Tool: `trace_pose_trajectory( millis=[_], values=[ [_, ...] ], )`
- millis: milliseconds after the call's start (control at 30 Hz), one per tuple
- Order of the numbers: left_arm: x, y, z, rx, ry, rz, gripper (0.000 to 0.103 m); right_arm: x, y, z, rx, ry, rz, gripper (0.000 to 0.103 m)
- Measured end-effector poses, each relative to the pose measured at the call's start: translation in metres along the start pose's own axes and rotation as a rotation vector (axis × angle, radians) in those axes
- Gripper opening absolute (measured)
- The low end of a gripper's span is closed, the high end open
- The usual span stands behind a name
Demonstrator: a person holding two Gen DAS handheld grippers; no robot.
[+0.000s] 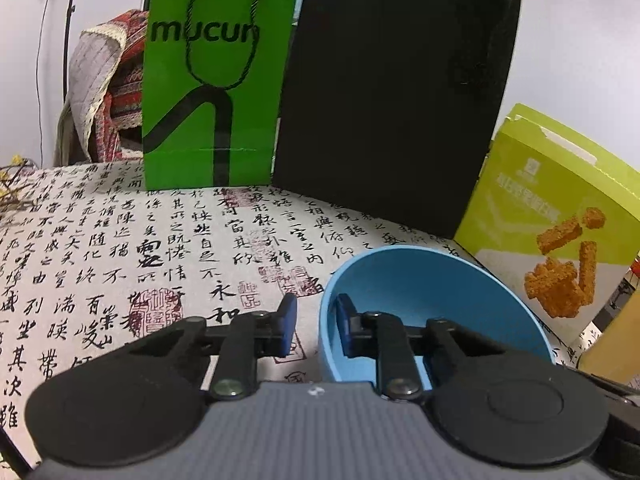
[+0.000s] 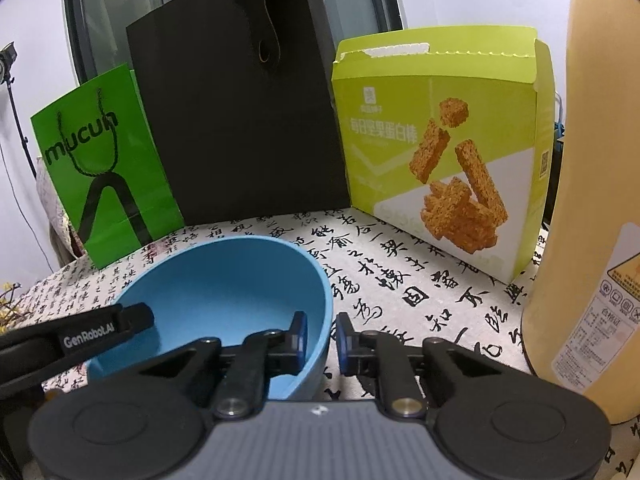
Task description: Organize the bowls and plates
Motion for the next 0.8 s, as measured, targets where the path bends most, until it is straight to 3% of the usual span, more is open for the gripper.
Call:
trace_pose_trajectory(
  millis=[300, 800],
  values=[
    [0.0004, -0.0007, 0.0009, -0.001, -0.031, 0.001, 0.019, -0.0032, -0.0005, 0.0012, 0.017, -0.007, 0.010, 0.010],
    [0.0025, -0.0014, 0.0020, 0.012, -0.011, -0.014, 0.017, -0.0046, 0.0004, 0.0018, 0.031, -0.028, 0.022, 0.009]
  ],
)
Point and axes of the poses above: each gripper's, at about its wrist camera, not at the fingertips, and z roughly against the way its jaws point, x to its right, y to its top, the point moved 3 cm from there along -z, roughly the way its jaws point, and after that the axes turned 6 degrees about -x, right-handed, at the moved point
